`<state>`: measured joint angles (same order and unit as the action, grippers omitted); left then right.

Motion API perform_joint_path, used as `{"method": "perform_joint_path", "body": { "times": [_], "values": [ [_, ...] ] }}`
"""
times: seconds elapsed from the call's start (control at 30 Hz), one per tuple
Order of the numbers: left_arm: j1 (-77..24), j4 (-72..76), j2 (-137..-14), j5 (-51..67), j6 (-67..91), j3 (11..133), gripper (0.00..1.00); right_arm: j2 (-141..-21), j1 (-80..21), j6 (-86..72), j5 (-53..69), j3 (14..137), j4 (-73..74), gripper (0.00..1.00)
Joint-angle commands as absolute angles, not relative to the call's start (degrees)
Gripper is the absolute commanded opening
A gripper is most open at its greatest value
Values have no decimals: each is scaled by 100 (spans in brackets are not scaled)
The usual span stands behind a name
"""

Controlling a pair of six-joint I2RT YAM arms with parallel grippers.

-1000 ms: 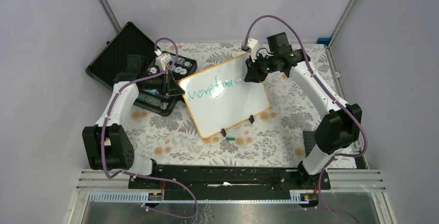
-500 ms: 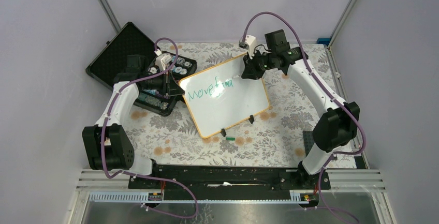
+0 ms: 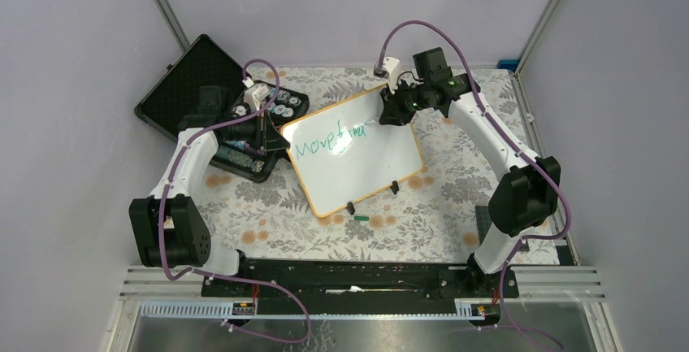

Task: Write a sentence on the whiteboard

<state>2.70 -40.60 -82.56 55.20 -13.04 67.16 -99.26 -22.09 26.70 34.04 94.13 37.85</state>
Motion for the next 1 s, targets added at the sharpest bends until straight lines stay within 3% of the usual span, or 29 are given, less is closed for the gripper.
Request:
{"method": "perform_joint_path", "body": {
  "times": [0.0,0.97],
  "values": [
    [73,-3898,-8315,4989,-1789,6724,0,-9916,-2259,2684,3167,9589,3673,0],
    [70,-3902,-8321,4994,-1795,6723,0,-9601,-2259,2835,3213,8951,3678,0]
  ]
}}
